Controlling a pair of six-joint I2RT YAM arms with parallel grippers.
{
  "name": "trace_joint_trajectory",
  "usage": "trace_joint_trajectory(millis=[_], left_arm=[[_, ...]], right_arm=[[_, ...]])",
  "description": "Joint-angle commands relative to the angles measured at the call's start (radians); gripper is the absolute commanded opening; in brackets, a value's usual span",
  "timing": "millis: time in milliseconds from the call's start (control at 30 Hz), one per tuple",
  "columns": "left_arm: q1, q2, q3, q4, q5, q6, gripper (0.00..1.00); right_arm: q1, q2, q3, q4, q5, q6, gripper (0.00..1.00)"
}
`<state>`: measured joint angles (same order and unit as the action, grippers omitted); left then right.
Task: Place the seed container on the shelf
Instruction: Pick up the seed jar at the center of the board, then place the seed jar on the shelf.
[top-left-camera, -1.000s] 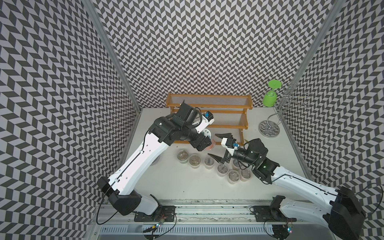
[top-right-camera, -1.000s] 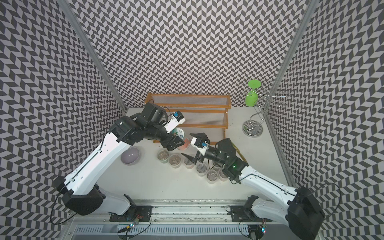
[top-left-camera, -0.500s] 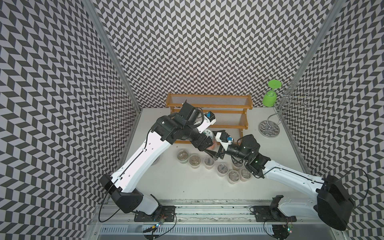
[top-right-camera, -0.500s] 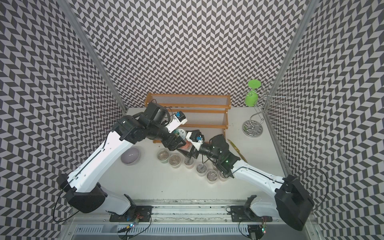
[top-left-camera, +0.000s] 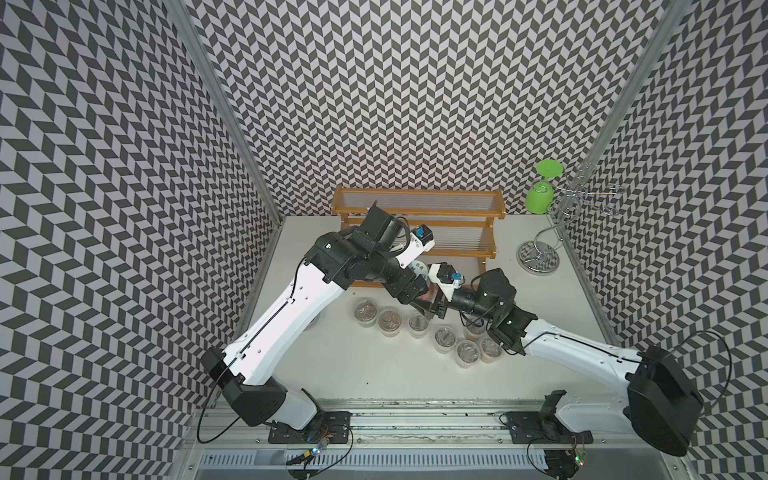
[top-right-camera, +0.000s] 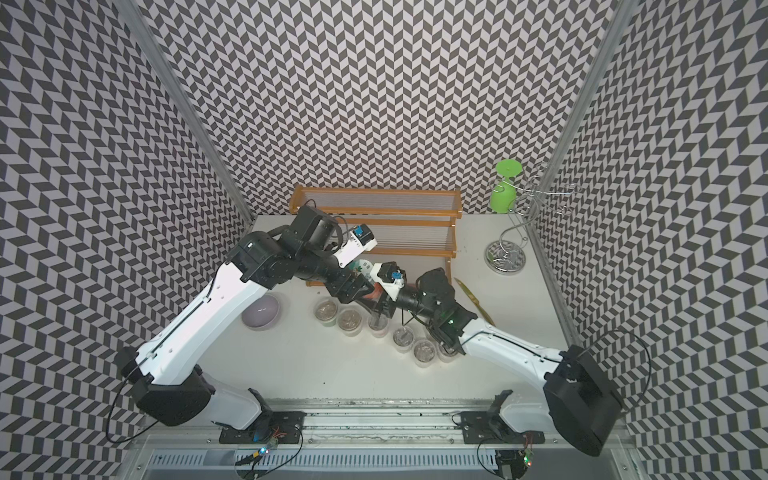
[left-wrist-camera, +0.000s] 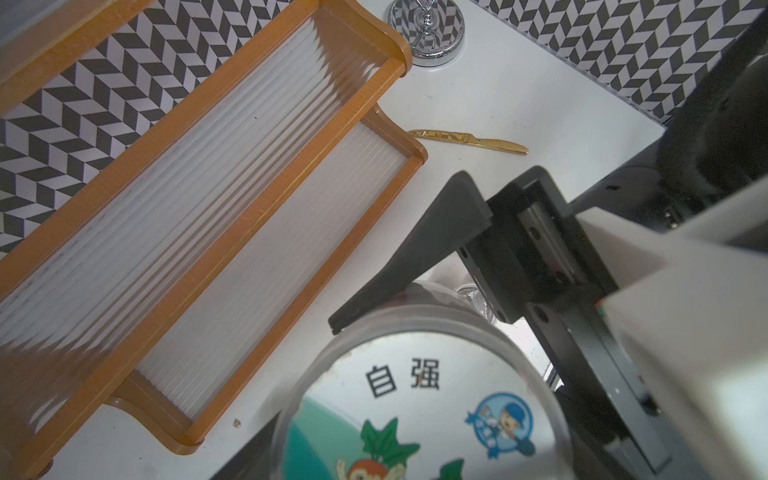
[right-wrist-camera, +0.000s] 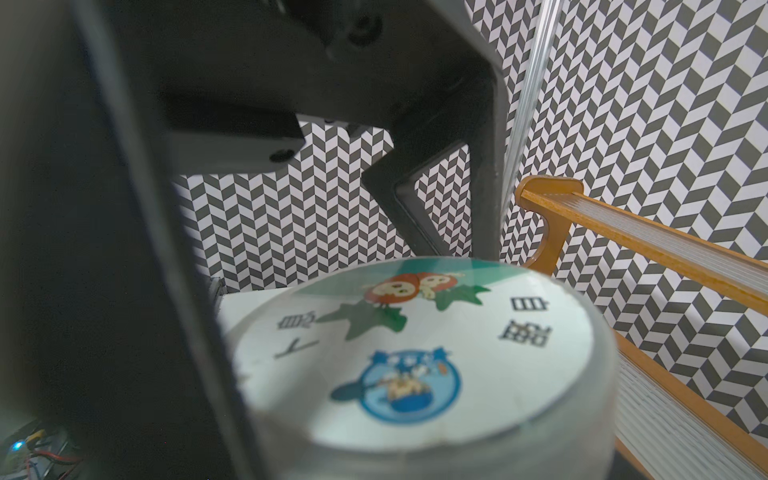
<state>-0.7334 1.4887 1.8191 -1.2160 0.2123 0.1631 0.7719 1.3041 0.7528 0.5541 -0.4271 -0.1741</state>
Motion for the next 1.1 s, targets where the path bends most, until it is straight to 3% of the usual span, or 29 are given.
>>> trace_joint_trajectory(millis=[0, 233, 433, 600, 733, 1067], left_arm=[[-0.006, 0.002, 0.035, 0.014, -0.007, -0.001, 0.77], [-0.006, -0.019, 0.069, 0.054, -0.007, -0.014, 0.99], [-0.005, -0.057, 0.071, 0.103, 0.012, -0.021, 1.00], [0.023, -0.137, 0.026, 0.224, -0.135, -0.108, 0.99], [0.116, -0.235, -0.068, 0.380, -0.194, -0.209, 1.00], [0.455, -0.391, -0.354, 0.630, -0.125, -0.399, 0.99]], right_arm=[[0.007, -0.013, -0.001, 0.086, -0.010, 0.010, 0.80], [0.007, -0.023, -0.015, 0.110, 0.000, 0.015, 0.79], [0.007, -0.031, -0.014, 0.106, 0.011, 0.030, 0.79], [0.005, -0.047, 0.004, 0.086, 0.059, 0.122, 0.79], [-0.004, -0.043, 0.041, 0.062, 0.063, 0.149, 0.80], [-0.087, 0.017, 0.198, -0.002, 0.236, 0.217, 0.79]])
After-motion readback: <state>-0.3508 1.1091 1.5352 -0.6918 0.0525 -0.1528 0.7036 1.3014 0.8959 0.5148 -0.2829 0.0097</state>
